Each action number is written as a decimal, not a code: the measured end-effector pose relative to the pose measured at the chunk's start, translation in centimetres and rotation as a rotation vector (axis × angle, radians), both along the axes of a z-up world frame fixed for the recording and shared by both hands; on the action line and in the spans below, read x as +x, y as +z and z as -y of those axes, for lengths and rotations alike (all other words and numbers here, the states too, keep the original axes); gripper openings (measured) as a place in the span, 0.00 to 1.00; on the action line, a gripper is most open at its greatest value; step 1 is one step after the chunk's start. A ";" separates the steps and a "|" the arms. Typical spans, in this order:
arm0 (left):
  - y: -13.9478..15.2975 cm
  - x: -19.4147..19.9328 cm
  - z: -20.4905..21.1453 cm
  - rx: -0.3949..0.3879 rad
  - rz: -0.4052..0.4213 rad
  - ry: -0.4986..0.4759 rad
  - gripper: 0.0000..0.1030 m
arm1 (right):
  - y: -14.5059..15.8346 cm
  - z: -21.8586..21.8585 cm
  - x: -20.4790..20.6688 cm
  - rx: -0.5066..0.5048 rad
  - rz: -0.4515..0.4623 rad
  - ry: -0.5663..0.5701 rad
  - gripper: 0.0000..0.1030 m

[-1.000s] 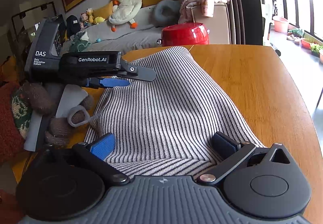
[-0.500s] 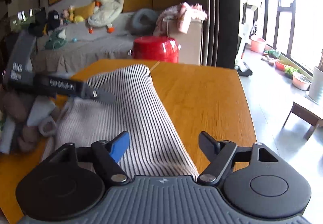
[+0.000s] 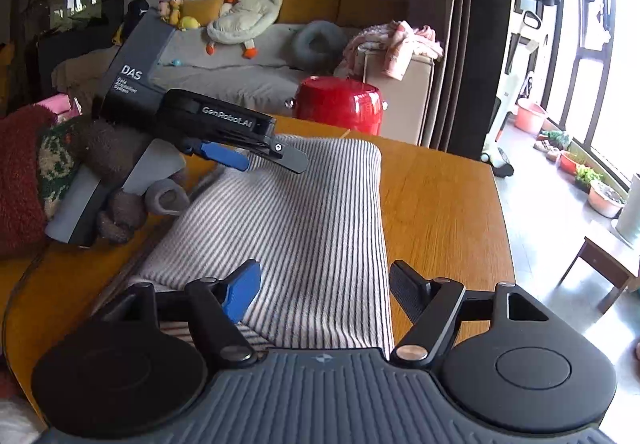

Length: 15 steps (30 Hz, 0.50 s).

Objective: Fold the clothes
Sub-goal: 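Smooth the folded sweater with the right gripper while the left gripper holds it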

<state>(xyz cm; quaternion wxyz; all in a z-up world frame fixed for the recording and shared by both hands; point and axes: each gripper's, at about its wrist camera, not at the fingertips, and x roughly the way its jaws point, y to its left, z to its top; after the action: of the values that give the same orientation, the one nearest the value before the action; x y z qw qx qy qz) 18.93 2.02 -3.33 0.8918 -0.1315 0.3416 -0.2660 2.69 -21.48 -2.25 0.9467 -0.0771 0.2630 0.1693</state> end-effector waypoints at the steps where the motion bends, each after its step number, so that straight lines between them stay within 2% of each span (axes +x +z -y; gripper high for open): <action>1: 0.5 -0.8 -0.6 -0.042 -0.004 -0.005 1.00 | -0.2 -0.1 0.3 -0.005 -0.005 0.010 0.70; 5: -0.5 -2.7 -0.1 -0.062 -0.047 -0.073 1.00 | -2.9 -0.7 1.5 -0.014 -0.073 -0.009 0.70; 9: -1.7 -4.4 0.6 -0.069 -0.092 -0.145 1.00 | -2.9 -0.5 0.8 0.008 -0.079 -0.010 0.70; 11: -2.6 -4.3 1.0 -0.037 -0.096 -0.136 1.00 | -2.7 -0.4 0.1 0.008 -0.080 -0.002 0.70; 15: -2.8 -4.1 1.3 -0.022 -0.071 -0.124 1.00 | -2.2 -0.2 -1.1 0.008 -0.080 0.015 0.70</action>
<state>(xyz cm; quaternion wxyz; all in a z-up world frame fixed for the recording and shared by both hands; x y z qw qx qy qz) 14.87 0.73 -6.09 0.8593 -0.1295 0.3776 -0.3197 1.59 -21.26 -4.48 0.9344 -0.0686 0.2994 0.1804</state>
